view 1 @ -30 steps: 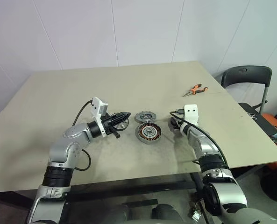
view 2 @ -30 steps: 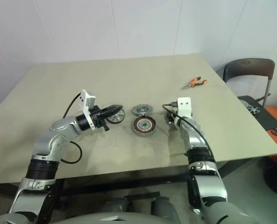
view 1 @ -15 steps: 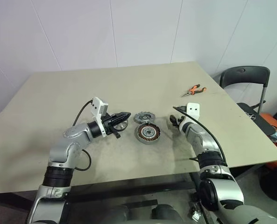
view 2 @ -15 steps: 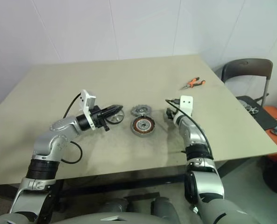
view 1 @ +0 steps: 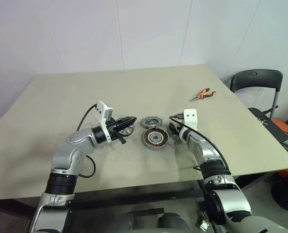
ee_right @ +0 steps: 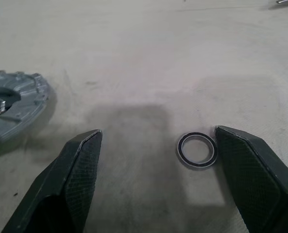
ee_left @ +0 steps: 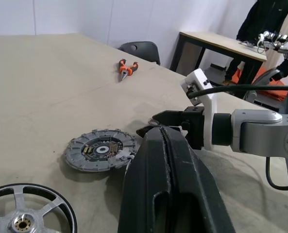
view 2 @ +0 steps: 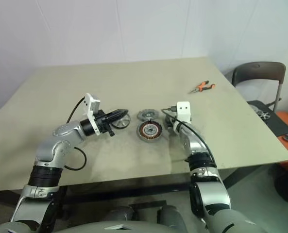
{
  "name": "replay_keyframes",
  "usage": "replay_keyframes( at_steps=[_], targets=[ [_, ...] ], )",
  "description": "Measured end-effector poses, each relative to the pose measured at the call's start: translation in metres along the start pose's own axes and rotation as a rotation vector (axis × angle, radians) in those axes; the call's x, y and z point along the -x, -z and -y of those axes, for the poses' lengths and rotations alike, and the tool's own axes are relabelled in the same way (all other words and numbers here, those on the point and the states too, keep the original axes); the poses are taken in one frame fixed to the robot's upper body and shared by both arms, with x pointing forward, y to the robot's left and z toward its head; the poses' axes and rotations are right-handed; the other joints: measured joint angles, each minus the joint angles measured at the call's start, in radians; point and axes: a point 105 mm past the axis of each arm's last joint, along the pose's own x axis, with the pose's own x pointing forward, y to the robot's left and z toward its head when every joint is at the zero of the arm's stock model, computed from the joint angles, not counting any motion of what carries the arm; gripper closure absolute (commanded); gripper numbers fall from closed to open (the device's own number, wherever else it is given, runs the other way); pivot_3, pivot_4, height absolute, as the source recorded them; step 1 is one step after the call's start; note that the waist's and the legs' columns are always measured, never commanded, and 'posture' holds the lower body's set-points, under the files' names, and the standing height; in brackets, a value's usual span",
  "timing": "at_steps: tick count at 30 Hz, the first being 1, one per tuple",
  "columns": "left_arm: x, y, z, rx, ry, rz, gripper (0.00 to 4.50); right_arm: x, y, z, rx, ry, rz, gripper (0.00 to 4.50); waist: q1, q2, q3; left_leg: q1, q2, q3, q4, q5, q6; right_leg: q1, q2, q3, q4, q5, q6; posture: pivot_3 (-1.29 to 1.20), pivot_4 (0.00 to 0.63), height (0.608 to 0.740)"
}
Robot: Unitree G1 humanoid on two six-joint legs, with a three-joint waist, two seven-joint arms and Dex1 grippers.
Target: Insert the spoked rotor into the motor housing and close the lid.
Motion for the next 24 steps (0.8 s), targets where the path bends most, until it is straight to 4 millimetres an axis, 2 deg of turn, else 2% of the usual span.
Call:
replay_keyframes(
  at_steps=[6,12,17,23,24],
  targets=[
    [0.001,0.001,-0.001,0.003,-0.01,-0.003,4.5,0.001,0.001,0.013,-0.031,0.048,-0.001,0.63,0.023,0.0,0.0,0.0,0.0,0.0,0.002,-0.001,-0.001,0.001,0.0,0.0,-0.001,0.0,0.0,0.0,0.0,0.74],
    [0.001,0.001,0.001,-0.003,-0.007,-0.001,4.5,0.001,0.001,0.013,-0.025,0.052,0.001,0.63,0.024,0.0,0.0,0.0,0.0,0.0,0.001,-0.001,-0.001,0.001,0.0,0.0,-0.001,0.0,0.0,0.0,0.0,0.74],
    [0.001,0.001,0.002,-0.004,-0.005,-0.001,4.5,0.003,0.003,0.019,0.0,0.069,0.005,2.2,0.023,0.0,0.0,0.0,0.0,0.0,-0.001,-0.001,0.0,0.0,0.0,0.0,-0.002,0.0,0.0,0.0,0.0,0.74],
    [0.0,0.0,0.002,-0.005,-0.003,0.001,4.5,0.004,0.002,0.019,0.004,0.069,-0.001,2.2,0.022,0.0,0.0,0.0,0.0,0.0,-0.002,0.0,0.0,0.0,0.0,0.0,-0.002,-0.001,0.0,0.0,0.0,0.74],
    [0.0,0.0,0.002,-0.005,-0.003,0.001,4.5,0.004,0.002,0.019,0.004,0.07,-0.001,2.38,0.022,0.0,0.0,0.0,0.0,0.0,-0.002,0.0,0.0,0.0,0.0,0.0,-0.002,-0.001,0.0,0.0,0.0,0.74]
  ],
)
